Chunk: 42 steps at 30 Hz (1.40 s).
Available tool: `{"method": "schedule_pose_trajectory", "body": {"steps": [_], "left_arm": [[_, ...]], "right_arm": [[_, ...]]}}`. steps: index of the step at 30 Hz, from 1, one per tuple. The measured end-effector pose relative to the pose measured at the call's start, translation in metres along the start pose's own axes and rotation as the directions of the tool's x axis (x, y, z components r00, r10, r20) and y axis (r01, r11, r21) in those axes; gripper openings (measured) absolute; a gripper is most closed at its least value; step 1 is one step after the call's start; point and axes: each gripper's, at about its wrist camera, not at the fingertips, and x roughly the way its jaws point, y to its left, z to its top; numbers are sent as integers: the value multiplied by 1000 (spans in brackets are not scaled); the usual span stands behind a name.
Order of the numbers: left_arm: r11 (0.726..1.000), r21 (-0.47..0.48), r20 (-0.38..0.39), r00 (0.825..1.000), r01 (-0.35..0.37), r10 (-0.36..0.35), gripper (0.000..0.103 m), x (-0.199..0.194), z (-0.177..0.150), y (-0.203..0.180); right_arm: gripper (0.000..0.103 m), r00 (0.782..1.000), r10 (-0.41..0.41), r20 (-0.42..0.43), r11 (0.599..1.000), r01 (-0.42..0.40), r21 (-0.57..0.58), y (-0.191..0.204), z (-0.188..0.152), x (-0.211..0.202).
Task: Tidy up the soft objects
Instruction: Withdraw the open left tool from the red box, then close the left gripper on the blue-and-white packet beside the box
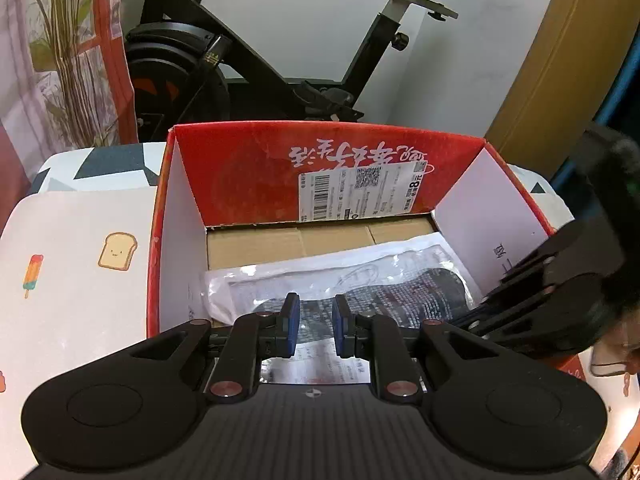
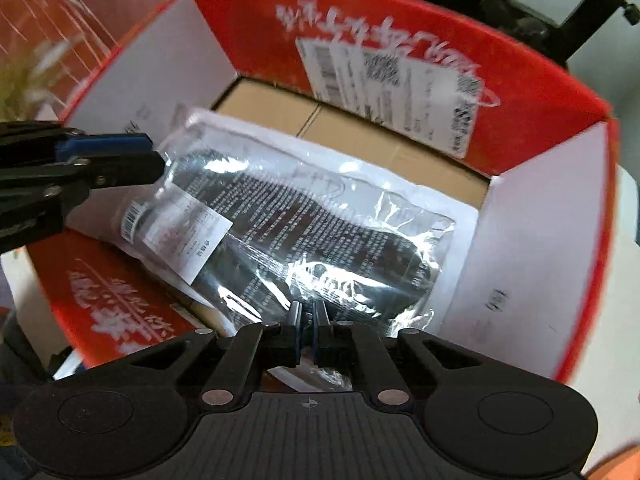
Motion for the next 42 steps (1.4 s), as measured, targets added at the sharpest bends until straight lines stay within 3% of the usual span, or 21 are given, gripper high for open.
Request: {"method": "schedule_pose_trajectory", "body": {"steps": [6,11,13,15,19,21,22,24,27,30,32,37,39,42], "left_arm": [[1000,16,10,1000,-17,17,19,-2,0,3],[998,37,10,999,-52,52,19,-2,-2,-1],[996,52,11,997,-72,72,19,-3,-3,-1],[994,56,13,996,-90,89,19,-4,-3,-1],[991,54,24,993,-119,118,19,-11,-3,0],[990,58,34,992,-126,124,22,-17,-4,-2],[990,60,40,992,-125,123,25,-20,-4,-4],[991,62,59,992,-120,116,51,-29,-6,-5],[991,69,93,990,-115,108,78,-43,-9,-8],[991,69,119,988,-111,102,99,-55,-14,-11],[990,71,140,984,-118,107,103,-64,-18,-14],[986,115,191,977,-119,95,103,-84,-35,-23],[986,115,220,971,-122,94,103,-91,-45,-27],[989,86,243,965,-120,96,103,-99,-58,-25]], "right_arm": [[4,996,-23,-91,1000,22,-10,2,12,22],[4,997,-12,-77,1000,14,21,-3,7,18],[11,998,-27,-49,999,29,45,-4,3,11],[26,999,-46,-7,997,46,56,-2,-1,0],[39,995,-75,63,995,71,76,7,-14,-25],[54,992,-93,89,993,85,87,7,-20,-35],[56,989,-101,106,991,91,95,8,-23,-41],[70,985,-106,135,989,91,114,8,-28,-53],[86,977,-108,183,988,85,128,12,-33,-62],[99,963,-121,242,988,93,121,20,-45,-74],[103,949,-132,286,986,94,141,24,-54,-82],[103,901,-177,396,981,129,147,36,-80,-98],[103,870,-203,449,978,159,133,45,-94,-106],[103,819,-184,544,980,108,169,49,-119,-116]]}}
